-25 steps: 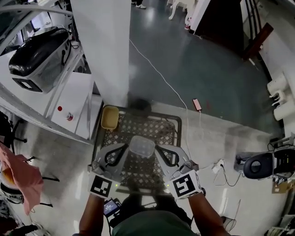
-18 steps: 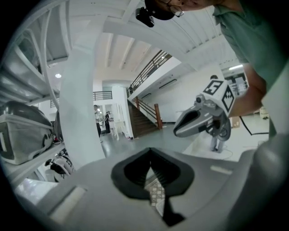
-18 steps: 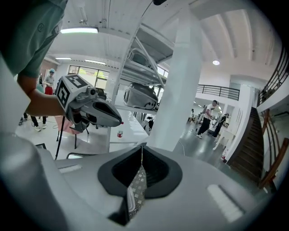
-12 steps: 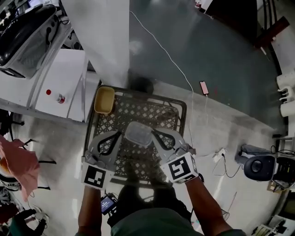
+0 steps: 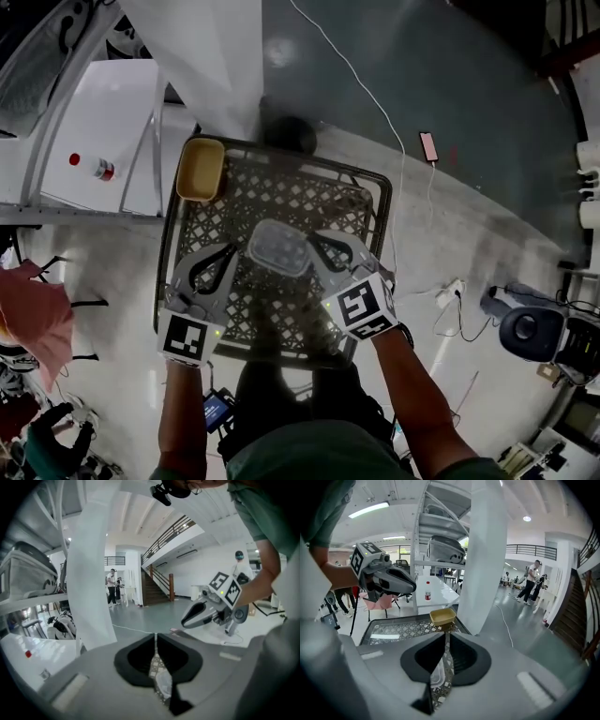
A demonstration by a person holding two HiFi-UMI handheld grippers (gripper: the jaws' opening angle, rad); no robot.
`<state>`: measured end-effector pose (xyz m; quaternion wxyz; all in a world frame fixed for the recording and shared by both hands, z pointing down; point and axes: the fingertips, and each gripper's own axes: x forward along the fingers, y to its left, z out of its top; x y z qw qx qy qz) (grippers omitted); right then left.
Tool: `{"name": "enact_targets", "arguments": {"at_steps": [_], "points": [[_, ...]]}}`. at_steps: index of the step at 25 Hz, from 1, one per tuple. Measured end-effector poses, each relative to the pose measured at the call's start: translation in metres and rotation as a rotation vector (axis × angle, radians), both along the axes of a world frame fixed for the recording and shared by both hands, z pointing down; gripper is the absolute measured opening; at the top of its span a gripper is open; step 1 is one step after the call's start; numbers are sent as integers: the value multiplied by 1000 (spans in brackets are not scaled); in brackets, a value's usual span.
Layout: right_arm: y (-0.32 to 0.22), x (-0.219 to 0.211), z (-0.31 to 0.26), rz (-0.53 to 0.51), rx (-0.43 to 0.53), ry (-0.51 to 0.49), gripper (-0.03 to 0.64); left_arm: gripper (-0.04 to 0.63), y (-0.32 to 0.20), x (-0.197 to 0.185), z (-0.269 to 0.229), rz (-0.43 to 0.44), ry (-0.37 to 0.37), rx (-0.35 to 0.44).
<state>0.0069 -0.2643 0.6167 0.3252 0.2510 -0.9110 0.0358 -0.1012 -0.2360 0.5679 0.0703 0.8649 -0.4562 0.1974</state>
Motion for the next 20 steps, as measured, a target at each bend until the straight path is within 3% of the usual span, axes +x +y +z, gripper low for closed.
{"name": "enact_targets", "arguments": {"at_steps": [20], "points": [[-14, -2, 169, 12, -195, 100, 60, 63, -3, -12, 114, -40, 21, -128]]}}
